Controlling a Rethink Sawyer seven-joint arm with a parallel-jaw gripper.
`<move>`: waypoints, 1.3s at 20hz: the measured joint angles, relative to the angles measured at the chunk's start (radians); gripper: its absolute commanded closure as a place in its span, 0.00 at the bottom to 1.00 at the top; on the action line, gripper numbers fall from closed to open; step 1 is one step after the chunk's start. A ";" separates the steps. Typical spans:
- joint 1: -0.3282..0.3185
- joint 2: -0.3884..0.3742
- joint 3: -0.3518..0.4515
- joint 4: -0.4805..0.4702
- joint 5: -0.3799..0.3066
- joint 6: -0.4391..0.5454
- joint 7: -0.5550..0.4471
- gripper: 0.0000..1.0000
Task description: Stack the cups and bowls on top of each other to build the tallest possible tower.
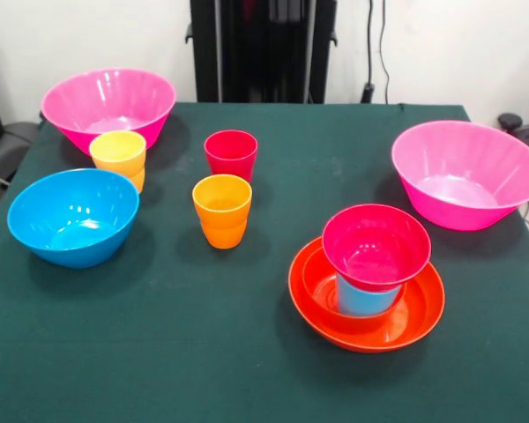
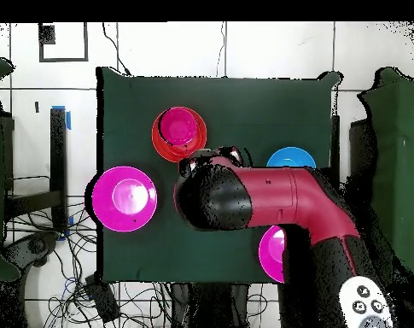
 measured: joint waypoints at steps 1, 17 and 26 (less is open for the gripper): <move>0.001 0.008 -0.002 0.007 -0.010 -0.011 0.000 1.00; 0.043 0.059 -0.071 0.061 -0.095 -0.044 0.000 0.00; 0.041 0.124 -0.093 0.060 -0.144 -0.062 0.000 0.00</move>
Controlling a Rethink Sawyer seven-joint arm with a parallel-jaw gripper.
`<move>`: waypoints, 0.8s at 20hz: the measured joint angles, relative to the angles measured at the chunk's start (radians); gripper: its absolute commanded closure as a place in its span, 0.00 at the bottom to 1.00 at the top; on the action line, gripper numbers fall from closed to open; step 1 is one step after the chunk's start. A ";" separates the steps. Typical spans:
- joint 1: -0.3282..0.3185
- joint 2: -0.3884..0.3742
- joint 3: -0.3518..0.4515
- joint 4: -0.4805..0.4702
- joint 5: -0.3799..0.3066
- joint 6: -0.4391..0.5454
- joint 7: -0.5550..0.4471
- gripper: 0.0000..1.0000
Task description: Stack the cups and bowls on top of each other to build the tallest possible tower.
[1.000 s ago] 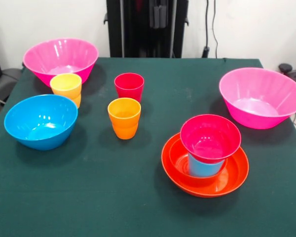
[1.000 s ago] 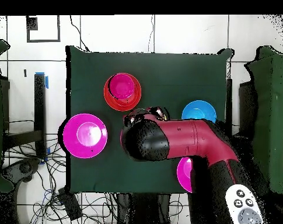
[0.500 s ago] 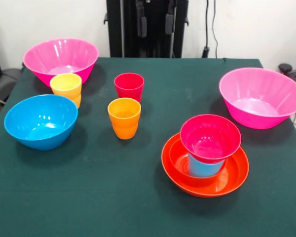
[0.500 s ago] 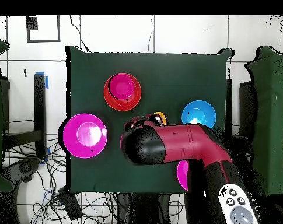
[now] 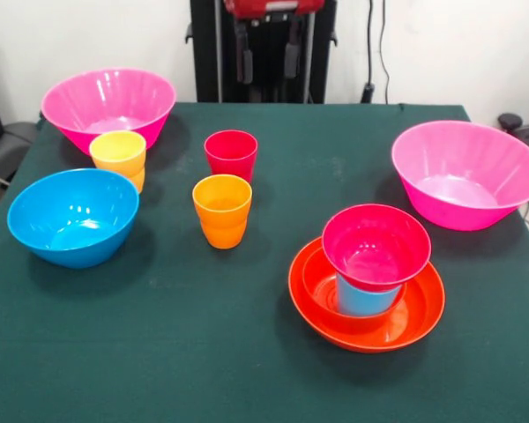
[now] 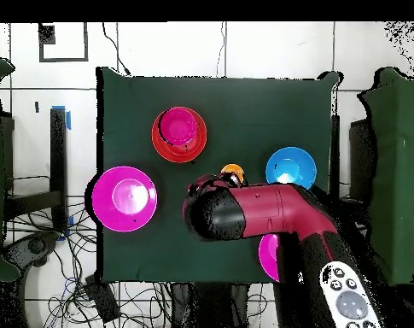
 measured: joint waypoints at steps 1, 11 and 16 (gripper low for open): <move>-0.001 0.013 -0.002 -0.001 -0.008 -0.005 0.000 0.00; -0.004 0.147 -0.034 -0.014 -0.074 -0.053 0.000 0.00; -0.004 0.192 -0.040 -0.036 -0.105 -0.071 0.000 0.00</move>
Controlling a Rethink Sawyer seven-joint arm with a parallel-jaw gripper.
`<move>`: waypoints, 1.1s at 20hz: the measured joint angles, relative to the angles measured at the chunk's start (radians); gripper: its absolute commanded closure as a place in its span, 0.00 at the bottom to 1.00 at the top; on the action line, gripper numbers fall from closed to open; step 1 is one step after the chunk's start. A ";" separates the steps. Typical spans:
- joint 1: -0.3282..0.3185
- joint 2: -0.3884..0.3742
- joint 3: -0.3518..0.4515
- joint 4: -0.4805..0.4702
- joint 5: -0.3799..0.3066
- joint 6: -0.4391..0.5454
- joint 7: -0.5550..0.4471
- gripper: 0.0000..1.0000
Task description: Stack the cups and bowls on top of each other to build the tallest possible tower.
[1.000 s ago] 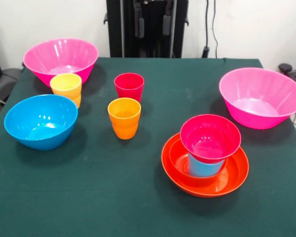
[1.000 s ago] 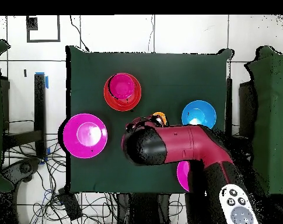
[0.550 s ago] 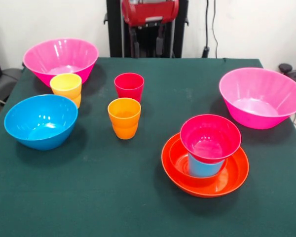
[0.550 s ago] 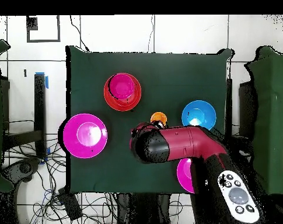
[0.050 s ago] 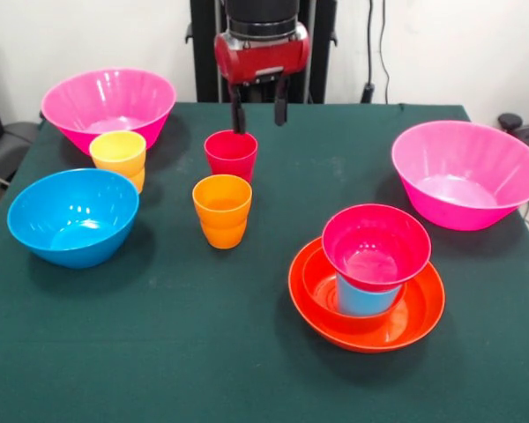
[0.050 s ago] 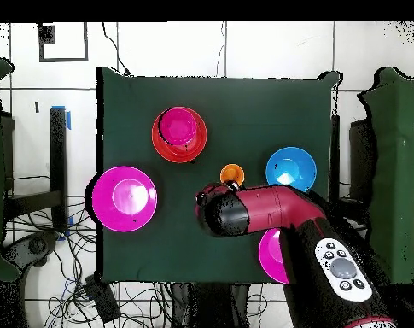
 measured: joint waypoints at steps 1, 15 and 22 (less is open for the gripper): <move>0.000 0.007 0.000 -0.006 -0.004 0.000 0.000 0.00; 0.000 0.120 -0.011 -0.074 -0.019 -0.018 0.000 0.00; 0.000 0.161 -0.029 -0.085 -0.024 -0.018 0.000 0.00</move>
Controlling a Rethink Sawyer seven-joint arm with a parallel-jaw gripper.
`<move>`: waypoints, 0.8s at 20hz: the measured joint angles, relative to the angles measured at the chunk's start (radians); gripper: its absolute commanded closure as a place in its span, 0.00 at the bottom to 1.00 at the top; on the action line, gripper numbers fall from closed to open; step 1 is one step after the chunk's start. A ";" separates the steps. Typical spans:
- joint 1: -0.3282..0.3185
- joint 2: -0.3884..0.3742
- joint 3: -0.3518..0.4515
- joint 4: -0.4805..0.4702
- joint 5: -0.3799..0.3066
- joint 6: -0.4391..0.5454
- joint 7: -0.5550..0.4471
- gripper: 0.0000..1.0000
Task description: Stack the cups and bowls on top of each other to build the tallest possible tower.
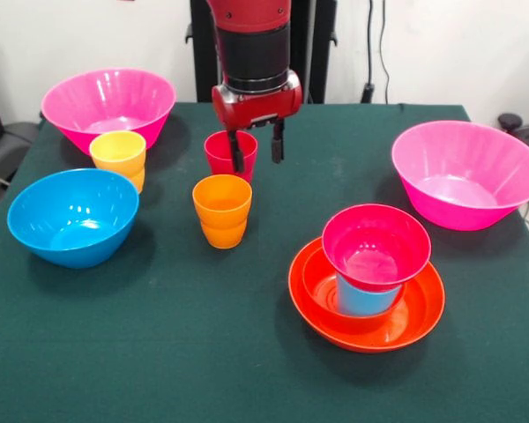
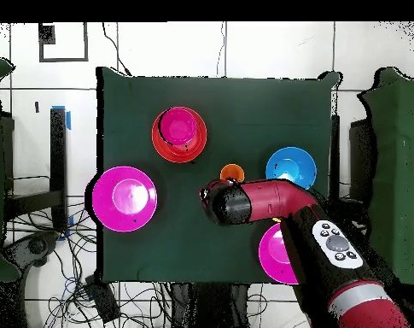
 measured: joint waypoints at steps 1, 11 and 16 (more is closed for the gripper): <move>0.000 0.007 -0.005 -0.004 -0.006 0.000 0.000 0.00; 0.008 0.057 -0.042 -0.049 -0.050 0.000 0.000 0.00; 0.007 0.083 -0.042 -0.073 -0.064 0.000 0.000 0.00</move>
